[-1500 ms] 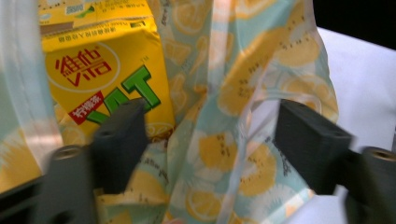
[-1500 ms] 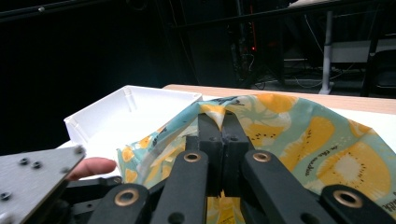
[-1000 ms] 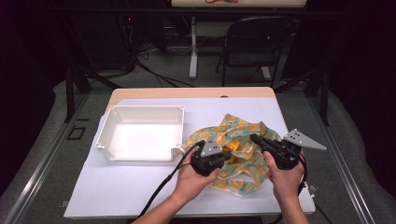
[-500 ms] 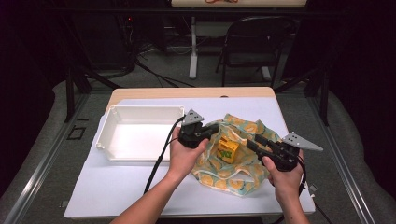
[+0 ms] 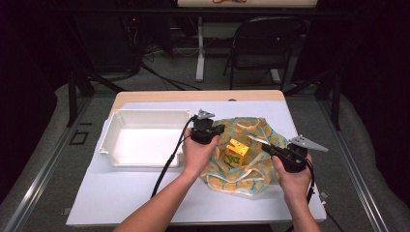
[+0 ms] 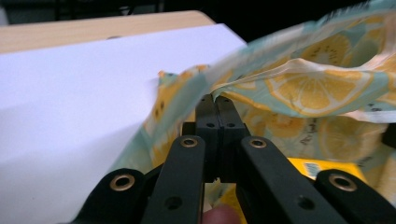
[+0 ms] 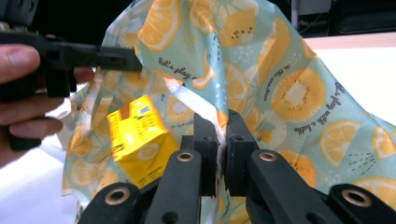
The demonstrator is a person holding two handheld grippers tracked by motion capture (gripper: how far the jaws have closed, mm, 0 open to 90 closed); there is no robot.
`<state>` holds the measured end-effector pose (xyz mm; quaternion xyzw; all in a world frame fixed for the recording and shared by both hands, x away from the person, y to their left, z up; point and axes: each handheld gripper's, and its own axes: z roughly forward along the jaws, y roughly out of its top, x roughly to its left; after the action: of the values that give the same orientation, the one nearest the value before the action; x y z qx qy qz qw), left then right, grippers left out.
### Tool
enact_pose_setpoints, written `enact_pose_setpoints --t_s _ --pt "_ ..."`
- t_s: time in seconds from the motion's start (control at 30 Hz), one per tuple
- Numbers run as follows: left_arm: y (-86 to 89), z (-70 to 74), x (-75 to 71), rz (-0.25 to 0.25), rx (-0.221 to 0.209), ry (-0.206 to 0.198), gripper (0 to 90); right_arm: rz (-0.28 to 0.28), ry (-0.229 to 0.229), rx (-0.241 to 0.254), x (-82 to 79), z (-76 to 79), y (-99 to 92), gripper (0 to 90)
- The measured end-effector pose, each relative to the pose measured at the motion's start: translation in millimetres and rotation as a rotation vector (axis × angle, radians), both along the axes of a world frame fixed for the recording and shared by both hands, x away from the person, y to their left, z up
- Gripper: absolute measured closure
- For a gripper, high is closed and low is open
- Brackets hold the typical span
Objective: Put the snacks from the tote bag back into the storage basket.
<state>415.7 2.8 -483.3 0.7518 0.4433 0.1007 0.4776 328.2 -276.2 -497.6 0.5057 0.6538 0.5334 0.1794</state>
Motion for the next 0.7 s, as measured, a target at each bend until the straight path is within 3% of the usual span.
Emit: enact_pose_setpoints --t_s 0.2,0.23,0.37,0.43,0.47,0.5,0.6,0.7 --pt "-14.1 -18.6 7.8 0.106 0.075 0.051 88.3 -0.037 0.06 0.022 20.6 -12.0 -5.0 86.1" --pt "-16.4 -21.4 9.6 0.126 0.073 0.068 87.0 -0.056 0.093 0.022 30.0 -19.5 -6.4 86.3" --pt "-21.5 -33.9 16.2 0.16 0.122 0.113 83.0 -0.07 0.165 -0.018 41.9 -32.9 -8.6 86.4" --pt "-24.1 -42.6 16.3 0.166 0.153 0.115 81.5 -0.081 0.235 -0.046 48.2 -46.0 -10.8 85.8" --pt "-25.8 -46.7 15.7 0.161 0.172 0.112 81.5 -0.081 0.235 -0.046 48.2 -46.0 -10.8 85.8" --pt "-27.4 -50.4 15.0 0.151 0.194 0.109 80.1 -0.072 0.263 -0.045 48.0 -50.1 -14.3 82.6" --pt "-29.2 -59.4 13.6 0.16 0.207 0.117 74.1 -0.063 0.223 -0.021 42.8 -44.3 -17.2 68.0" --pt "-24.0 -53.7 8.7 0.178 0.184 0.096 61.8 -0.078 0.127 -0.031 30.0 -29.9 -17.9 52.5"
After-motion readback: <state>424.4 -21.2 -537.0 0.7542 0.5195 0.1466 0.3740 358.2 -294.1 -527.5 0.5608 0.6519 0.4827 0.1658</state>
